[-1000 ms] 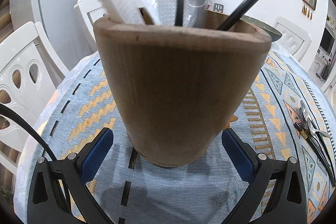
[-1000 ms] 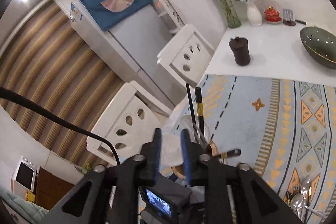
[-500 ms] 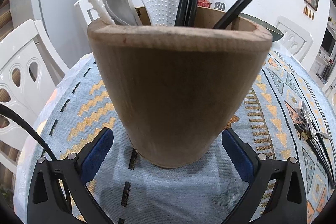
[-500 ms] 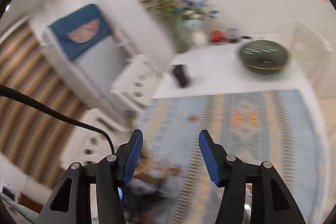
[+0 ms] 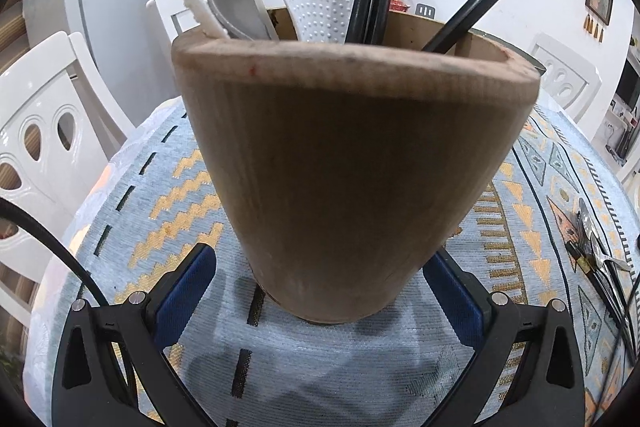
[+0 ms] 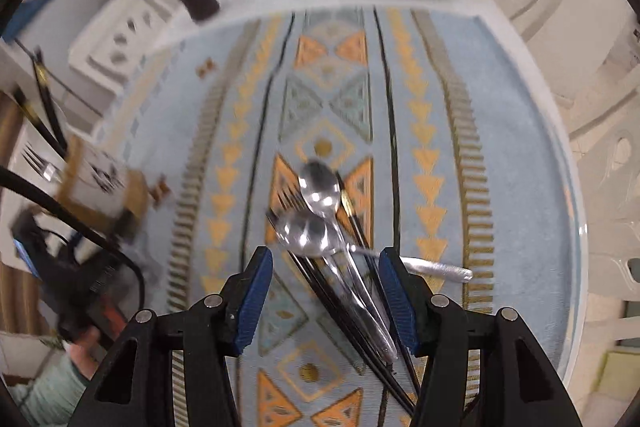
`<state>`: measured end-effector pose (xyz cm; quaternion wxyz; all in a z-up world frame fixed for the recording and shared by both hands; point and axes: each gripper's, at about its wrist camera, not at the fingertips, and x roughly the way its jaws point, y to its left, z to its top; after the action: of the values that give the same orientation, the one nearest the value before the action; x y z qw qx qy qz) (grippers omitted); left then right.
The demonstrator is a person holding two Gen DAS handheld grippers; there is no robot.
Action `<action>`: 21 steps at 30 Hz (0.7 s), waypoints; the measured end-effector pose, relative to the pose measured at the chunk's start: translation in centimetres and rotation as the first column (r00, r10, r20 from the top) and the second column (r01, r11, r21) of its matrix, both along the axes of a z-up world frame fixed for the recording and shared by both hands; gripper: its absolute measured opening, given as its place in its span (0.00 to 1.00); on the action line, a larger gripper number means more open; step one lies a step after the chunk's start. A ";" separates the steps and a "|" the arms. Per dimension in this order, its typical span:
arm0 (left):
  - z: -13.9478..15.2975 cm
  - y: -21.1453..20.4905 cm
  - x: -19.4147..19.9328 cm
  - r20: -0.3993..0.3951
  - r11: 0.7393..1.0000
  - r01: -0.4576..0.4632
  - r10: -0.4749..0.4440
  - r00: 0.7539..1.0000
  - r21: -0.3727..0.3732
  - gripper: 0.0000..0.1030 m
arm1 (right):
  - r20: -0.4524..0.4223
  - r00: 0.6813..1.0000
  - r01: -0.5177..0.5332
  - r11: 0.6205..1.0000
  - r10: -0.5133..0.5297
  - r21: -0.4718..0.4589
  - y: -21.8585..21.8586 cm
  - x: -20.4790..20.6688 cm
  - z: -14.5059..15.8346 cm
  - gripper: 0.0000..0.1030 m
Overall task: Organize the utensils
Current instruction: 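Move the open right tool back over the silver spoons, then close the right tool on a silver spoon in the pile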
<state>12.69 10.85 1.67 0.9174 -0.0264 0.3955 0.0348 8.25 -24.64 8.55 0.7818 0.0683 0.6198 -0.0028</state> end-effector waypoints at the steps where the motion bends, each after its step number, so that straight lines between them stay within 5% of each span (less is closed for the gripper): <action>1: 0.0 0.0 0.1 -0.001 1.000 0.000 0.000 1.000 -0.001 1.00 | -0.024 1.000 -0.018 1.000 0.018 -0.007 0.1 0.2 -0.7 0.52; 21: -0.1 0.1 -0.8 0.000 1.000 0.005 -0.005 1.000 -0.007 1.00 | -0.093 0.984 -0.160 0.985 0.153 -0.070 2.8 2.1 -5.1 0.52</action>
<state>11.91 10.95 1.56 0.9175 -0.0285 0.3955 0.0310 10.39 -21.83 3.47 0.7539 -0.0113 0.6562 0.0316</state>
